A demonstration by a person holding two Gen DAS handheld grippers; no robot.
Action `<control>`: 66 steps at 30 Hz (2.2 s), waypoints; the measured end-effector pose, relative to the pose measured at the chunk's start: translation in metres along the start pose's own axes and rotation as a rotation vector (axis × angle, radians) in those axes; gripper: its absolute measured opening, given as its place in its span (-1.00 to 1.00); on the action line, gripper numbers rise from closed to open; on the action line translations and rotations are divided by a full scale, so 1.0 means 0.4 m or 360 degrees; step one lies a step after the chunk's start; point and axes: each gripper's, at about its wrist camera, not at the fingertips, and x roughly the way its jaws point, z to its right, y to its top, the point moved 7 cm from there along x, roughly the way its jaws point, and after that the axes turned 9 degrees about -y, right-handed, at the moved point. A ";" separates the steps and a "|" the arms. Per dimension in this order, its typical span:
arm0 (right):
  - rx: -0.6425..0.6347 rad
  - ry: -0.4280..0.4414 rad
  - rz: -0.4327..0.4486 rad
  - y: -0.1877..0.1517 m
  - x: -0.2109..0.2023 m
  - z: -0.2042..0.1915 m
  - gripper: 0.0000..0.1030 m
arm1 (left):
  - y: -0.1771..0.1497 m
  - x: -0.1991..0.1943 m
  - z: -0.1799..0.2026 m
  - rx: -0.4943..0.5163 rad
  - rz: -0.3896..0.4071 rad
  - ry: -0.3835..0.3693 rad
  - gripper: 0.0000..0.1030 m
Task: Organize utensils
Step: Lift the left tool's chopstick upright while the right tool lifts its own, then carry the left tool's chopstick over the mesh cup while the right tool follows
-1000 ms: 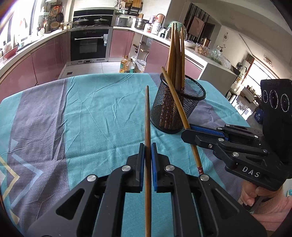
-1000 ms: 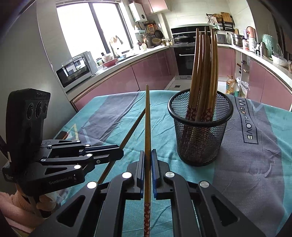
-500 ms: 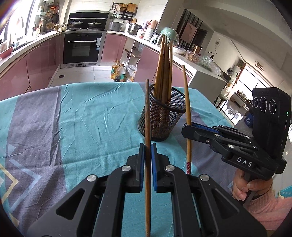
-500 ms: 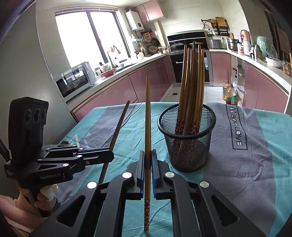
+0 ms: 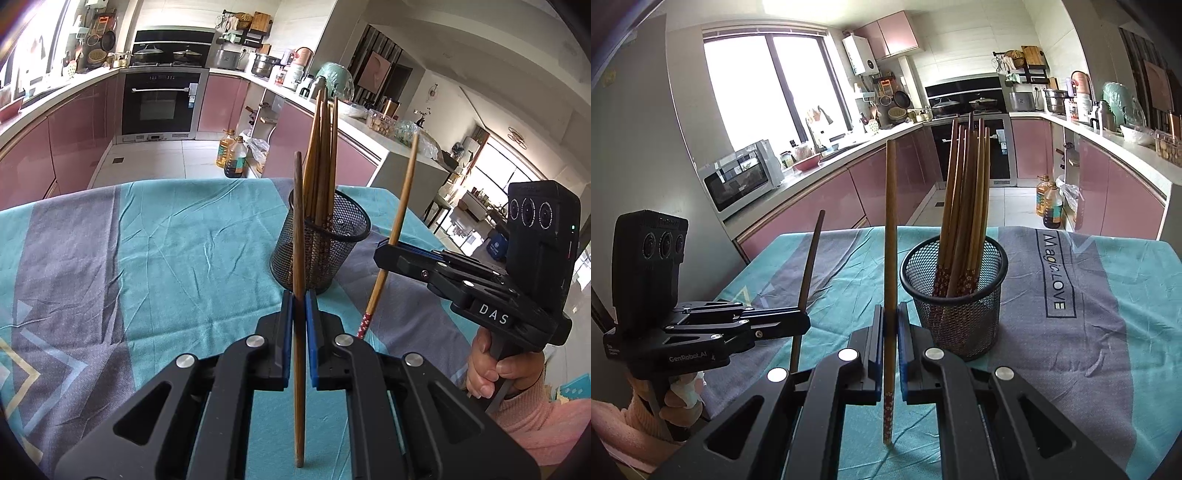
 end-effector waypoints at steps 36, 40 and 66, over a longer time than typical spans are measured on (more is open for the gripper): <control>-0.0035 -0.0049 0.0161 0.070 -0.059 0.008 -0.88 | 0.082 -0.043 0.035 0.0054 0.0149 -0.0060 -0.85; -0.0041 -0.0055 0.0170 0.077 -0.063 0.008 -0.88 | 0.101 -0.048 0.044 0.0073 0.0175 -0.0059 -0.85; -0.0066 -0.0068 0.0208 0.116 -0.071 0.007 -0.88 | 0.162 -0.066 0.077 0.0157 0.0254 -0.0035 -0.85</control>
